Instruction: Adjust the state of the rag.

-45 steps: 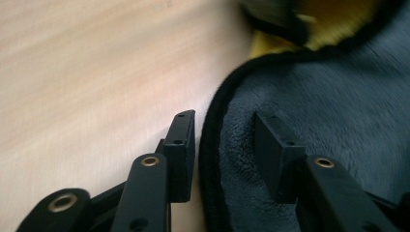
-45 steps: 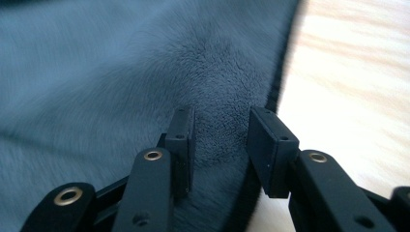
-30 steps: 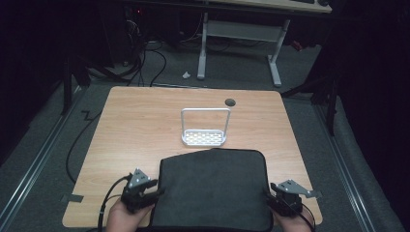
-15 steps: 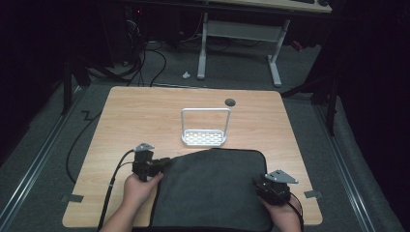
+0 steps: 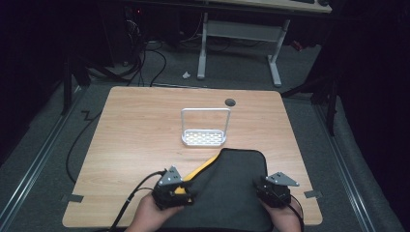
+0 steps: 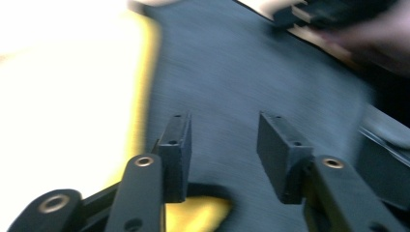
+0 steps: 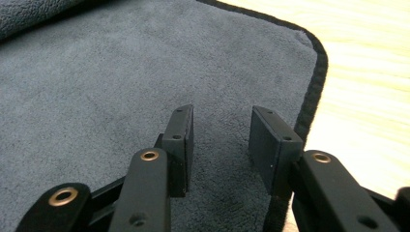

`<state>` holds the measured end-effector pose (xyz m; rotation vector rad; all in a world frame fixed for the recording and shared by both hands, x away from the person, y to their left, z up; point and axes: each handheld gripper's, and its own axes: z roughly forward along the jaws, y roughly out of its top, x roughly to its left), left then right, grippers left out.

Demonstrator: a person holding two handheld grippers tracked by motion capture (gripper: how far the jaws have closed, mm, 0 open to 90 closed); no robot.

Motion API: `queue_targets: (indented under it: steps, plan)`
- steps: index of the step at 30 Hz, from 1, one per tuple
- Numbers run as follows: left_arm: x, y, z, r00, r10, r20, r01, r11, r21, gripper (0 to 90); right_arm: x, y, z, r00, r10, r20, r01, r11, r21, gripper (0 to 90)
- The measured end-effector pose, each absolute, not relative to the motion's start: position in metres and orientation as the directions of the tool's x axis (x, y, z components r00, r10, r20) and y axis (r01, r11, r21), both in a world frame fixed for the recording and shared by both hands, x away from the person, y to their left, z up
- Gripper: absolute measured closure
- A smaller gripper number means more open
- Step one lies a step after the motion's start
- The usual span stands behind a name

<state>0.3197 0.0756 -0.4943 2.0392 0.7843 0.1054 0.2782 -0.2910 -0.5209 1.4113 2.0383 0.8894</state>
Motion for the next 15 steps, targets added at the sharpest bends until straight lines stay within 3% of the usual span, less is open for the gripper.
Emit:
queue_targets:
  steps: [2,5,11,12,14,15]
  plan:
    - [0.332,0.079,-0.505,0.755,0.607,-0.248,0.548,-0.378,0.746,60.8,0.278,-0.29,-0.521,-0.337,0.941,-0.035,0.614,0.248,0.749,61.8]
    - [0.333,0.073,-0.518,0.762,0.586,-0.276,0.573,-0.412,0.708,57.8,0.278,-0.291,-0.521,-0.339,0.94,-0.033,0.616,0.249,0.747,61.8]
    - [0.318,0.067,-0.517,0.794,0.571,-0.209,0.512,-0.442,0.737,58.2,0.277,-0.292,-0.523,-0.345,0.938,-0.032,0.615,0.252,0.747,61.8]
    - [0.313,0.065,-0.516,0.806,0.569,-0.164,0.478,-0.462,0.747,58.2,0.277,-0.292,-0.523,-0.345,0.938,-0.03,0.615,0.25,0.748,61.8]
    - [0.312,0.059,-0.522,0.807,0.571,-0.152,0.488,-0.499,0.716,58.5,0.277,-0.292,-0.523,-0.346,0.938,-0.025,0.616,0.248,0.747,61.8]
    - [0.311,0.059,-0.523,0.81,0.569,-0.143,0.479,-0.5,0.722,64.1,0.277,-0.291,-0.523,-0.342,0.939,-0.022,0.621,0.244,0.745,61.8]
